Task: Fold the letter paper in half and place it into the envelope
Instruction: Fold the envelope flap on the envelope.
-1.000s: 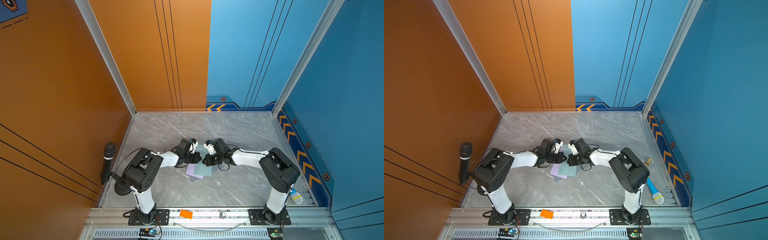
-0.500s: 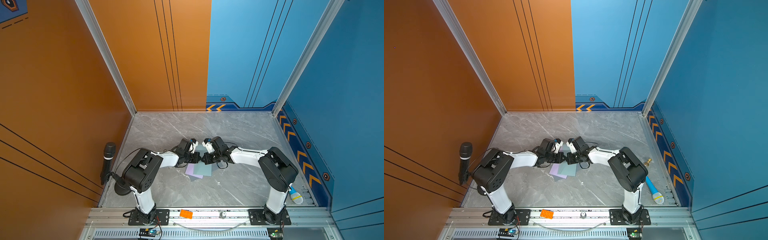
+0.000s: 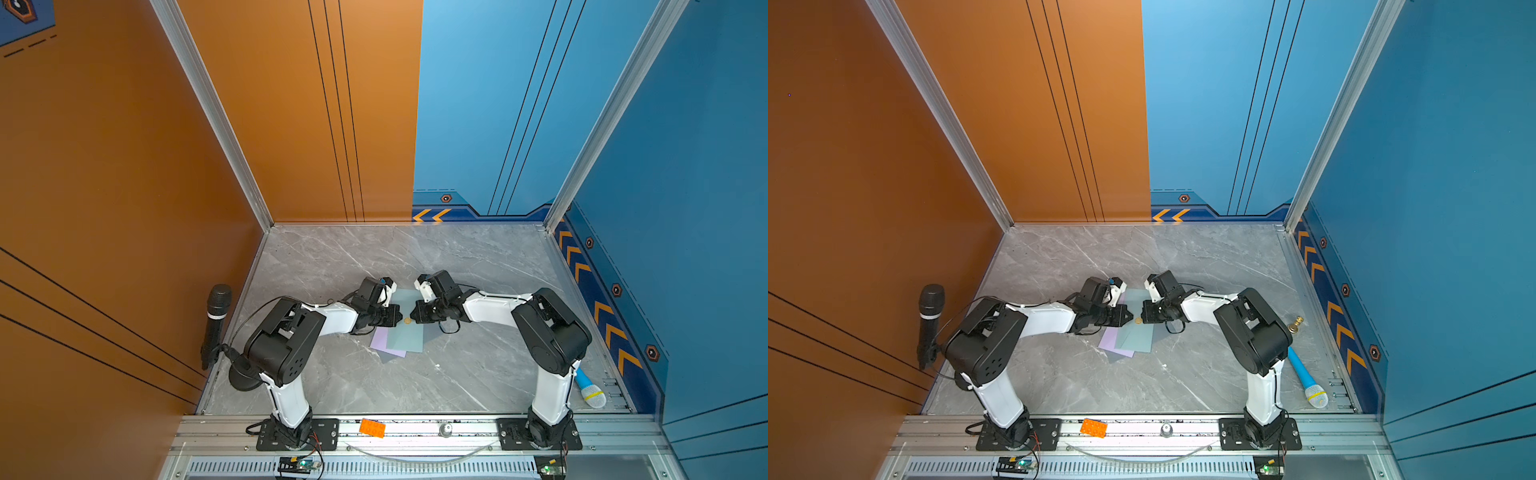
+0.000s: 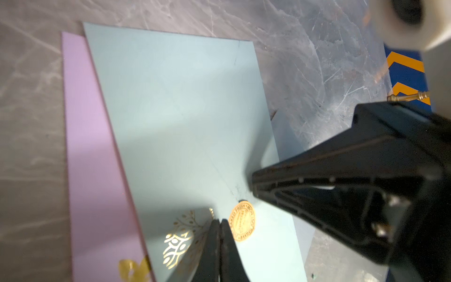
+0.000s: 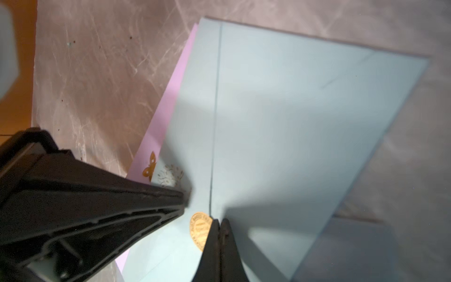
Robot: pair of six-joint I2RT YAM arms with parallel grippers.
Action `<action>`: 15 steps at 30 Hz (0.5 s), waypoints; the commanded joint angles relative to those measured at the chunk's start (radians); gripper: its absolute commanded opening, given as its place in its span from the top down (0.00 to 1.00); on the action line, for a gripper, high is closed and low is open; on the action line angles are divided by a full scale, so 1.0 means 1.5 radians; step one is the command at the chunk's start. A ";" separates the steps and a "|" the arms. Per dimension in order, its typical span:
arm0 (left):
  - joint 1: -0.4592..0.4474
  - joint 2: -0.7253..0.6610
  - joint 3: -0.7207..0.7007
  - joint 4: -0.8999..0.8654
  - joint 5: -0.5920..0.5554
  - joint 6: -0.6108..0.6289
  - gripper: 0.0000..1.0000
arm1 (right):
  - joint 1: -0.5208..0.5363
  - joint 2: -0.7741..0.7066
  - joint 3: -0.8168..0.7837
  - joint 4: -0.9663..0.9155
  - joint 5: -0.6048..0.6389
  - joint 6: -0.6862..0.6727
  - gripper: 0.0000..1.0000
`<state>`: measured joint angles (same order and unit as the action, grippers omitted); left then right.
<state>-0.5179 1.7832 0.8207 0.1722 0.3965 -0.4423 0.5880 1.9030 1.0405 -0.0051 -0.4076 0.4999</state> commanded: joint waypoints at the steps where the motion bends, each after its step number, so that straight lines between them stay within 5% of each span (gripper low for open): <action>1: -0.009 0.006 -0.019 -0.102 -0.028 0.014 0.93 | -0.025 0.003 -0.026 0.016 -0.021 0.035 1.00; 5: -0.017 -0.025 -0.011 -0.113 -0.044 0.024 0.88 | -0.040 -0.054 -0.078 0.136 -0.086 0.085 1.00; 9: -0.033 -0.093 0.038 -0.185 -0.099 0.058 0.82 | -0.056 -0.138 -0.094 0.115 -0.090 0.053 0.94; 15: -0.044 -0.201 0.156 -0.311 -0.147 0.149 0.75 | -0.085 -0.289 -0.092 -0.026 0.000 -0.082 0.63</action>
<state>-0.5785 1.5631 0.9665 -0.1707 0.2409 -0.3122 0.4786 1.5375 0.8959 0.0731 -0.4808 0.4896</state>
